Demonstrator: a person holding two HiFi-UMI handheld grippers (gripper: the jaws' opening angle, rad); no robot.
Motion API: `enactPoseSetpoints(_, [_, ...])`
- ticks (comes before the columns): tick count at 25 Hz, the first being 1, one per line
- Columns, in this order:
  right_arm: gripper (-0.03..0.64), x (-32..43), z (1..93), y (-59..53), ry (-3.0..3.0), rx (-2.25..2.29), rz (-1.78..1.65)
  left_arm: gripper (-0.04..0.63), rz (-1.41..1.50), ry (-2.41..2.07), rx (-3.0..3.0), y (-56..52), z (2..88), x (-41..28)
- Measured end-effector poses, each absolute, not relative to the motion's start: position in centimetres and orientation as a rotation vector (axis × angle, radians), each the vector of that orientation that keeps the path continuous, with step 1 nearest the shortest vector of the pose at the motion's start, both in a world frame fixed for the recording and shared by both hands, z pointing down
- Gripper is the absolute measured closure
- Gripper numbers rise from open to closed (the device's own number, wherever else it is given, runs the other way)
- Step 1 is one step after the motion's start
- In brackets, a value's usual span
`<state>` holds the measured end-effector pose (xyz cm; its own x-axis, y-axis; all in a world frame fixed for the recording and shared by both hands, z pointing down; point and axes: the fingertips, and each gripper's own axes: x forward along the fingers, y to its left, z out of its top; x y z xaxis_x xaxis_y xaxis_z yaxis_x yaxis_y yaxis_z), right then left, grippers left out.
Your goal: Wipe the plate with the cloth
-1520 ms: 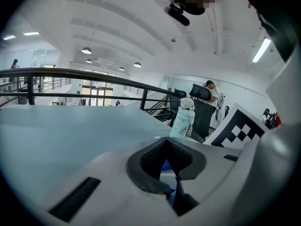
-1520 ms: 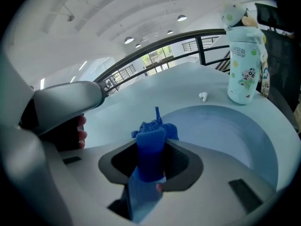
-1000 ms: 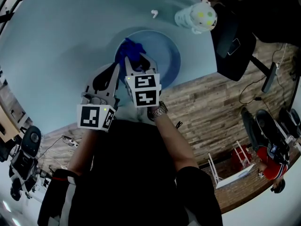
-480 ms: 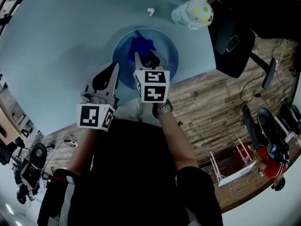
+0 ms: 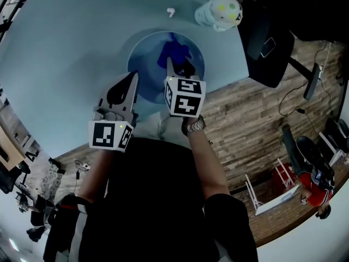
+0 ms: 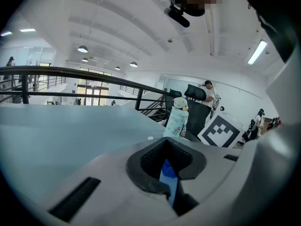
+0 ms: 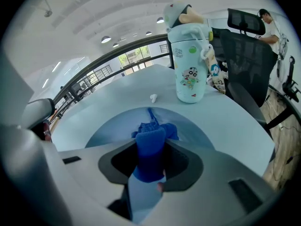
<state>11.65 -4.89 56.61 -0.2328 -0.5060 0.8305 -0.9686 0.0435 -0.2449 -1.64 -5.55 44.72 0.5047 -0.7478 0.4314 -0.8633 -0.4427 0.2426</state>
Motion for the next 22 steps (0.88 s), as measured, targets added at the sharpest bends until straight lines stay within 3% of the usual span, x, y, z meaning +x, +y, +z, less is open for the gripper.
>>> enactPoseSetpoints(15, [0.497,15.5,56.3,-3.6,-1.613,1.596,1.038,0.595,0.379,-1.312,2.341,-4.9,44.4,-0.9])
enactPoseSetpoints(22, [0.497,13.7,53.7,-3.1,-1.720,1.615,1.068,0.594,0.381,-1.314,2.348,-4.2,44.0,-1.3])
